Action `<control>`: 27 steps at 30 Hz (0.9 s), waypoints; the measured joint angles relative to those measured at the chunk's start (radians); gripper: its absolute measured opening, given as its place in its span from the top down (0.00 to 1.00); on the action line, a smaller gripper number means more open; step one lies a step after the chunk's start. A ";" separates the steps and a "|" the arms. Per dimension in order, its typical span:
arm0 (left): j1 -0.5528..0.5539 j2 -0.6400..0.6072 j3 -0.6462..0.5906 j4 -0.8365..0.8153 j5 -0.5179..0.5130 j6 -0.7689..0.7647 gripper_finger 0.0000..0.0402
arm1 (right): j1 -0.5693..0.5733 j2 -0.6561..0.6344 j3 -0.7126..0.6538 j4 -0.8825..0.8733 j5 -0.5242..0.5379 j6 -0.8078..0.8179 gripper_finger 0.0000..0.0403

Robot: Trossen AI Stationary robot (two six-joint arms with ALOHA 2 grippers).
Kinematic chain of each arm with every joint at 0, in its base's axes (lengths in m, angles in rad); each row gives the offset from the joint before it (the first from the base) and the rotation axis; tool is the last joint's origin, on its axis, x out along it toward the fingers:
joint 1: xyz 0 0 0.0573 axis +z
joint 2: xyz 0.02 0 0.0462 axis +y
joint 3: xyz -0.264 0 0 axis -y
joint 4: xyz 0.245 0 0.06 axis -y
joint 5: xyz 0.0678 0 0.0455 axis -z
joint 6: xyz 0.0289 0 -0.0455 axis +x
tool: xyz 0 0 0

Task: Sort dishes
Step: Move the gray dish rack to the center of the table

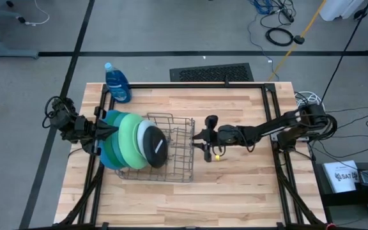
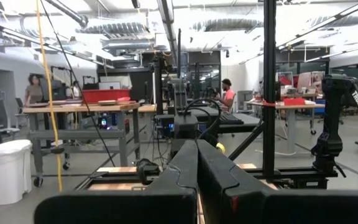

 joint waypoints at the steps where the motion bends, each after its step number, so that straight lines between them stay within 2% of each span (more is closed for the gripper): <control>1: 0.000 0.000 0.000 0.000 0.000 0.000 1.00 | -0.001 0.016 0.010 -0.006 0.001 -0.002 0.73; 7: 0.000 0.000 0.000 0.001 0.001 -0.013 1.00 | -0.016 0.097 0.047 0.001 -0.002 0.006 0.77; 13: 0.000 0.000 0.001 -0.008 0.001 -0.015 1.00 | -0.017 0.074 0.049 -0.057 -0.004 -0.021 0.98; 27: 0.000 0.000 0.001 -0.014 0.010 -0.030 1.00 | -0.018 -0.133 0.047 -0.517 -0.004 -0.037 0.99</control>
